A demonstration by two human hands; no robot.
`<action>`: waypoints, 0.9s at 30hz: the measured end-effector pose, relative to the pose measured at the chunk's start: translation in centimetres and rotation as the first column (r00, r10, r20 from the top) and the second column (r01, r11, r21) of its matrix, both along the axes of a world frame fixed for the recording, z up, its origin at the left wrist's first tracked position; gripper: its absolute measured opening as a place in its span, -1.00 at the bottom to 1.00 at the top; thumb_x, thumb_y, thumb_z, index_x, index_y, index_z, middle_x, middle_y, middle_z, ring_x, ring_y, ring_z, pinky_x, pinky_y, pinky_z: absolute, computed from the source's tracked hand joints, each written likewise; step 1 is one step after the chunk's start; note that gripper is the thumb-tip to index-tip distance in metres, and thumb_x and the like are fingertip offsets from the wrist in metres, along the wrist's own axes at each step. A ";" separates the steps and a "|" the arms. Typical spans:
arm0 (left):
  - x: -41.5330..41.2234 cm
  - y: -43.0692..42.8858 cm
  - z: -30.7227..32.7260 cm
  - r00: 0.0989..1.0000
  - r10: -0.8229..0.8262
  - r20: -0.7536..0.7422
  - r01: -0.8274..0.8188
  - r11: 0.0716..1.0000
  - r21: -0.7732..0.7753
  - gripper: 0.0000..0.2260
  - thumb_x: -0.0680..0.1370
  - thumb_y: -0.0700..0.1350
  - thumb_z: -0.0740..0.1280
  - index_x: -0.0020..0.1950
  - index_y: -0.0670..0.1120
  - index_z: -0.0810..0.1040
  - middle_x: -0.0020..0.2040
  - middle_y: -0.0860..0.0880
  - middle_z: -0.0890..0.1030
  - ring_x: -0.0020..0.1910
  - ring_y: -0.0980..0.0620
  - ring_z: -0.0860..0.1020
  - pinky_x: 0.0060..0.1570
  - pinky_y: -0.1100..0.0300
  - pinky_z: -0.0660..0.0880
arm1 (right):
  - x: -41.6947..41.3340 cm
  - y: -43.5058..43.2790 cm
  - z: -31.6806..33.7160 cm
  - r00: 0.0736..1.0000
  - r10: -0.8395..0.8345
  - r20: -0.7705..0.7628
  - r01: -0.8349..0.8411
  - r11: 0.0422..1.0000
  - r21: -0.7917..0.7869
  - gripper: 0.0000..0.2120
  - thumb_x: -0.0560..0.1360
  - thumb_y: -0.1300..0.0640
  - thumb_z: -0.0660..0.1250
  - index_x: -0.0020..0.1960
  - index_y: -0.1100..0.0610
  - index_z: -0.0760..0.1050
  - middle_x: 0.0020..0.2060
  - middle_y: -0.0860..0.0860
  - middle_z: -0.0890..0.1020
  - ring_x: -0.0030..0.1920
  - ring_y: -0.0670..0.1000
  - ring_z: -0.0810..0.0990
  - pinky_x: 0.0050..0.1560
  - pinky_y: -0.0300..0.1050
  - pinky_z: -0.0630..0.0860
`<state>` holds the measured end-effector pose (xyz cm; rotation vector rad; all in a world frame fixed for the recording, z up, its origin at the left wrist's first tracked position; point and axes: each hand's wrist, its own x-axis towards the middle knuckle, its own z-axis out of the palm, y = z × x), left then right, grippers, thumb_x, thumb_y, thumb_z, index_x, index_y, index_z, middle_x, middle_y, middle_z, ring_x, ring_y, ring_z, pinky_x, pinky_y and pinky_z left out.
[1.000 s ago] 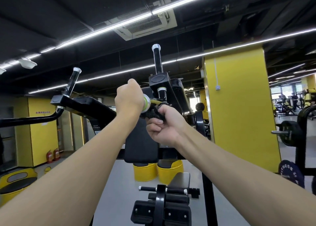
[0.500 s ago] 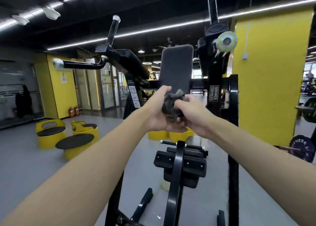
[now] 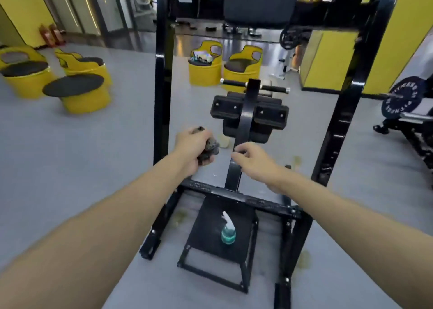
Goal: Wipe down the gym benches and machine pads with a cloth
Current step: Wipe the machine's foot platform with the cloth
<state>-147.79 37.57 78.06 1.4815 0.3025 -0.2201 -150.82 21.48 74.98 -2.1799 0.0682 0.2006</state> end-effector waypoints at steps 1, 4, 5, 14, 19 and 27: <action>0.7 0.4 -3.0 1.000 0.013 -0.017 -0.013 1.000 0.021 -0.87 0.57 -0.24 0.34 -0.15 -0.07 0.49 -0.46 -0.03 0.56 -0.54 0.05 0.55 -0.36 0.15 0.50 | 0.7 0.0 -3.5 0.999 -0.018 -0.046 0.017 1.000 -0.025 -0.86 0.63 0.04 0.21 0.11 0.09 0.43 -0.17 0.00 0.47 -0.27 -0.13 0.44 -0.35 -0.34 0.34; 2.5 1.6 -11.8 0.998 0.005 -0.057 0.001 0.994 0.105 -0.86 0.58 -0.20 0.35 -0.16 -0.04 0.52 -0.47 0.02 0.58 -0.50 0.07 0.56 -0.35 0.15 0.53 | 2.0 -0.5 -15.2 0.977 -0.090 -0.192 0.070 0.992 -0.107 -0.76 0.58 0.12 0.28 0.22 0.17 0.49 -0.01 0.04 0.54 -0.07 0.01 0.49 -0.09 -0.18 0.39; 3.2 2.0 -15.1 0.998 -0.009 -0.064 0.018 0.989 0.144 -0.86 0.58 -0.21 0.35 -0.16 -0.04 0.54 -0.45 0.02 0.58 -0.47 0.05 0.55 -0.38 0.16 0.54 | 2.1 -0.6 -19.2 0.964 -0.120 -0.236 0.089 0.987 -0.134 -0.75 0.56 0.13 0.30 0.21 0.18 0.50 -0.01 0.05 0.56 -0.06 0.02 0.51 -0.05 -0.15 0.42; 6.2 4.8 -42.4 0.971 -0.229 -0.073 0.240 0.912 0.334 -0.83 0.54 -0.23 0.36 -0.18 0.03 0.60 -0.09 -0.13 0.64 -0.23 -0.10 0.57 -0.43 0.19 0.53 | 3.5 -0.2 -45.0 0.881 -0.332 -0.336 0.244 0.929 -0.279 -0.41 0.53 0.01 0.38 0.46 0.18 0.26 0.30 0.16 0.44 0.18 0.10 0.51 0.15 -0.07 0.47; 8.8 5.0 -53.9 0.907 -0.421 0.004 0.363 0.785 0.502 -0.84 0.51 -0.26 0.38 -0.14 0.01 0.62 -0.06 -0.11 0.65 -0.22 0.00 0.56 -0.52 0.34 0.46 | 6.5 1.3 -53.2 0.912 -0.388 -0.132 0.351 0.906 -0.238 -0.49 0.47 -0.02 0.43 0.32 0.16 0.39 0.11 0.11 0.56 0.05 0.11 0.58 0.00 0.00 0.54; 8.4 3.1 -63.4 0.638 -0.766 0.072 0.545 0.516 0.661 -0.69 0.41 0.05 0.52 0.13 0.05 0.63 -0.03 0.11 0.64 -0.08 0.15 0.61 -0.18 0.29 0.56 | 6.0 3.2 -57.9 0.829 -0.435 0.351 0.539 0.788 -0.298 -0.61 0.53 -0.07 0.37 -0.34 0.16 0.42 -0.39 0.05 0.52 -0.33 0.04 0.49 -0.37 -0.07 0.33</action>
